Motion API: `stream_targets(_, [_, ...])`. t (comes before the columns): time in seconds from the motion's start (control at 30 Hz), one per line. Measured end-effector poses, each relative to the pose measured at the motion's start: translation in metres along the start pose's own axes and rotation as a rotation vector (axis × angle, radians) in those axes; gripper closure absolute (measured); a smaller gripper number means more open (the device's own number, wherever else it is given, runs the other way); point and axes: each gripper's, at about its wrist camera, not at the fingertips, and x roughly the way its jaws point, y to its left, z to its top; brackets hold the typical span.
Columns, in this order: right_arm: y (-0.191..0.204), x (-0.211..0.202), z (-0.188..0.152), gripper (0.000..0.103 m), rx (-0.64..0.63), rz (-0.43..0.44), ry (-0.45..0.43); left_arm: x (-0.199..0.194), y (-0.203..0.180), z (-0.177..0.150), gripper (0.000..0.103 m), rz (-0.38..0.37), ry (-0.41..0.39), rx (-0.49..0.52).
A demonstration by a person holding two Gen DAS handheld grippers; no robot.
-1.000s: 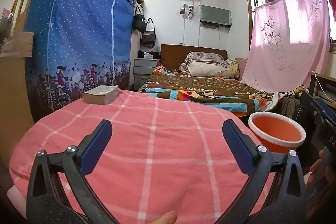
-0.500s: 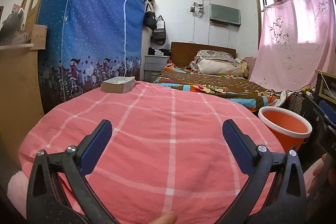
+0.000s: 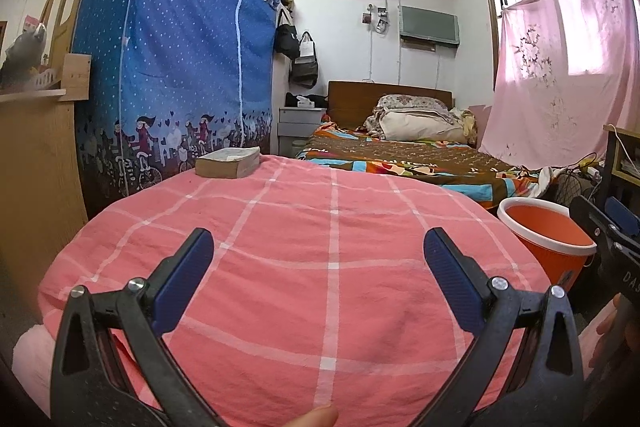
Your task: Collect trash
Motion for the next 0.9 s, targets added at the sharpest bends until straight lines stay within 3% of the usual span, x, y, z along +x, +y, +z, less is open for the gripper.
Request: stream_targets(0.9, [-0.0021, 0.0002, -0.0012, 0.0, 0.008, -0.002, 0.014, -0.0012, 0.0002, 0.002, 0.0, 0.007, -0.003, 0.002])
